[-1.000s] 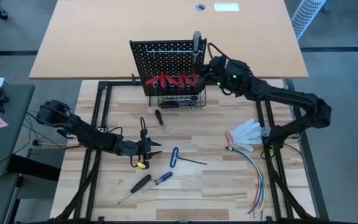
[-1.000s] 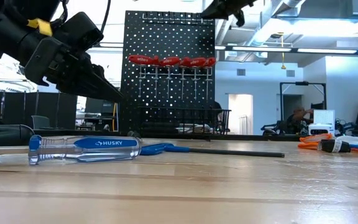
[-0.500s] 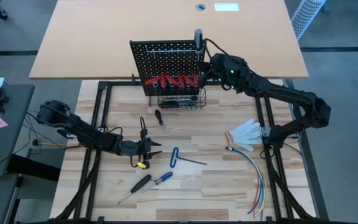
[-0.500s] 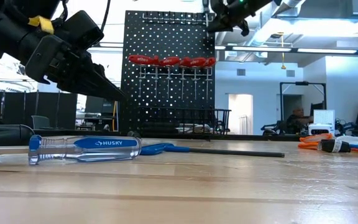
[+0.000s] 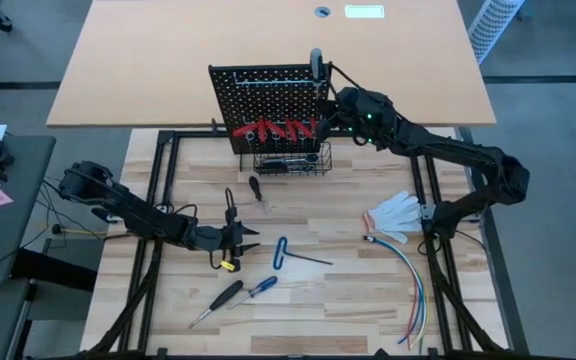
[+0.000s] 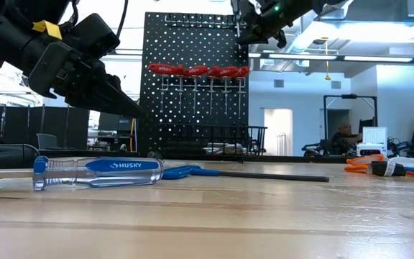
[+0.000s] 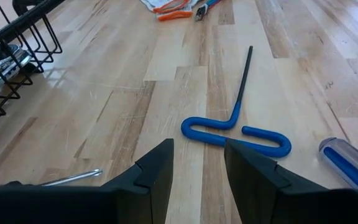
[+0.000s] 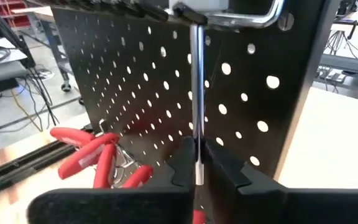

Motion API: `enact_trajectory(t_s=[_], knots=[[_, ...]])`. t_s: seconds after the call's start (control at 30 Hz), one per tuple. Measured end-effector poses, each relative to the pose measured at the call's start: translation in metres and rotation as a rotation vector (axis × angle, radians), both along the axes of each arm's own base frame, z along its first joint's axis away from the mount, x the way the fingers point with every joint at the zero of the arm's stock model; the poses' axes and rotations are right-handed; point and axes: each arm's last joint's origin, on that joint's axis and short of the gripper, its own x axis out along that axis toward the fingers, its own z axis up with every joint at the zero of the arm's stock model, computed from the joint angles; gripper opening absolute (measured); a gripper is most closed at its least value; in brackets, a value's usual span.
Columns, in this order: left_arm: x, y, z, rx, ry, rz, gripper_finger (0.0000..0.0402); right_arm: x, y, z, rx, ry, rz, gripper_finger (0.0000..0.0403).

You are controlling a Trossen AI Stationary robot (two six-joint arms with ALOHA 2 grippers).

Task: Hang tools onto peg board
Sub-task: Hang the gray screwdriver on the pegboard

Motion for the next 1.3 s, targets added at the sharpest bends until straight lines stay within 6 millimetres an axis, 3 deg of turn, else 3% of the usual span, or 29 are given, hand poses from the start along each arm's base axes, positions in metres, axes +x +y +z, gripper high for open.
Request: enact_trajectory(t_s=[0.17,0.4,0.6,0.77,0.87,1.07,1.3], knots=[[0.000,0.000,0.000,0.000,0.000,0.000,0.0138,0.000,0.001,-0.009,-0.019,0.089,0.019,0.0085],[0.000,0.000,-0.001,-0.002,0.006,0.002,0.0138,-0.009,0.015,0.006,-0.092,0.128,0.065,0.0171],[-0.001,0.000,-0.002,-0.006,0.019,0.006,0.0138,-0.022,0.033,0.019,-0.112,0.139,0.107,0.0191],[-0.001,0.000,-0.002,-0.007,0.017,0.006,0.0138,-0.021,0.041,0.019,-0.107,0.152,0.133,0.0157],[-0.001,0.000,-0.001,-0.009,0.012,0.006,0.0138,-0.012,0.037,0.016,-0.118,0.126,0.131,0.0113],[0.000,0.000,0.000,-0.008,-0.004,0.004,0.0138,0.016,0.019,-0.010,-0.136,0.153,0.028,0.0014],[0.000,0.000,0.000,-0.005,0.003,0.004,0.0138,0.031,0.006,-0.030,-0.163,0.216,0.026,0.0016]])
